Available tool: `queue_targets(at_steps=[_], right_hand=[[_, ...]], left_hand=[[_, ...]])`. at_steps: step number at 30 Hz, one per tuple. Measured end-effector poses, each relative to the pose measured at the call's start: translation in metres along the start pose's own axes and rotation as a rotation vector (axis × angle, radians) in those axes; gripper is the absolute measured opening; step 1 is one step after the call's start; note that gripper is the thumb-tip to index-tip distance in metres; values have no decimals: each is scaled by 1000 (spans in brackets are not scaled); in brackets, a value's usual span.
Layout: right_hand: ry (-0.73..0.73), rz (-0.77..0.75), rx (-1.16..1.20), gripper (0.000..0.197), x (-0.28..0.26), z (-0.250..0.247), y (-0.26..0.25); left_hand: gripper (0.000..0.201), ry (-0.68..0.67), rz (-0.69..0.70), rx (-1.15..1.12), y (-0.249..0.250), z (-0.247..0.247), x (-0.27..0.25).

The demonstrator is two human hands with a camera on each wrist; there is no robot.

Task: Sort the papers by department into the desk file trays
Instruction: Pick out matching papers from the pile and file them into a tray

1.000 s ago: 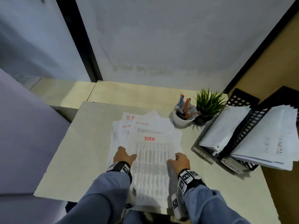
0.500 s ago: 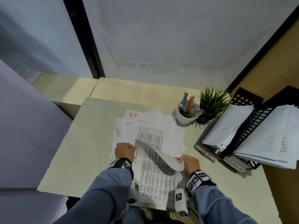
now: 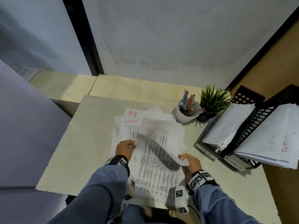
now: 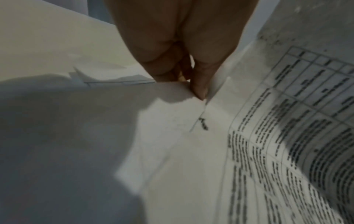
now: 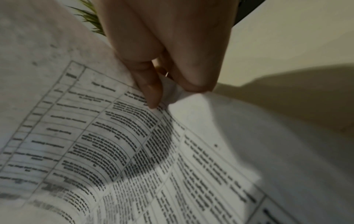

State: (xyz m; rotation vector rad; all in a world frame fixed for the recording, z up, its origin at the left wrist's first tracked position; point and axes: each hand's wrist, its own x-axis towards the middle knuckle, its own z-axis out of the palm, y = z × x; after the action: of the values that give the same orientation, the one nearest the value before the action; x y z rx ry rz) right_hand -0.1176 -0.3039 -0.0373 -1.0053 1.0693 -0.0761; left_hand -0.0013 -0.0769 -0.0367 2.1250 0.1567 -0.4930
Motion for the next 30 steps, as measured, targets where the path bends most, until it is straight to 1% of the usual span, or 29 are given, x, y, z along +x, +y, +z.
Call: queue_targets(at_steps=[3,4,6,8,9,10,11,12,13,15,16,18,19,21,24,25,27,29,30], right_hand=[[-3,-31,71,57,-2,3,-9],[-4,-46,86,56,-1,4,-11],[15,-67,71,50,3,7,-15],[30,-70,-4,32,6,12,-20],[24,-65,-37,28,6,14,-22],[-1,-63,-63,32,6,17,-23],[-18,-58,-77,39,7,18,-23],[-40,-59,-103,42,5,19,-26],[-52,-55,-157,40,5,19,-27],[-12,-51,-351,24,1,21,-27],[5,-54,-408,20,1,20,-25],[-35,-58,-425,20,-1,20,-21],[-59,-72,-487,21,1,18,-19],[-89,-68,-602,25,4,18,-16],[-89,-67,-593,29,4,19,-14],[-73,-79,-567,30,3,19,-14],[-45,-101,-400,34,0,20,-11],[-1,-104,-315,40,4,17,-11],[9,-89,-353,41,8,17,-12]], left_hand=[[53,-23,-84,-126,-9,-2,-1],[55,-34,-119,-167,-11,-3,-1],[53,-73,-156,-206,-12,-5,-2],[54,-109,-166,-226,-8,-5,-4],[53,-120,-180,-245,-5,-5,-6],[49,-120,-197,-263,-1,-5,-7],[46,-99,-211,-265,2,-6,-8],[43,-43,-214,-239,3,-6,-7],[41,41,-200,-182,3,-6,-5],[30,201,-193,-61,2,-7,1],[24,230,-216,-30,3,-8,2],[28,215,-279,-17,3,-8,6],[28,210,-287,-23,5,-9,6],[26,216,-265,-25,5,-9,6],[29,209,-215,-36,-2,-11,8],[25,184,-198,-73,-3,-11,9],[11,132,-118,-92,-3,-13,7],[11,72,-27,-73,-3,-15,2],[17,43,-12,-100,-3,-16,1]])
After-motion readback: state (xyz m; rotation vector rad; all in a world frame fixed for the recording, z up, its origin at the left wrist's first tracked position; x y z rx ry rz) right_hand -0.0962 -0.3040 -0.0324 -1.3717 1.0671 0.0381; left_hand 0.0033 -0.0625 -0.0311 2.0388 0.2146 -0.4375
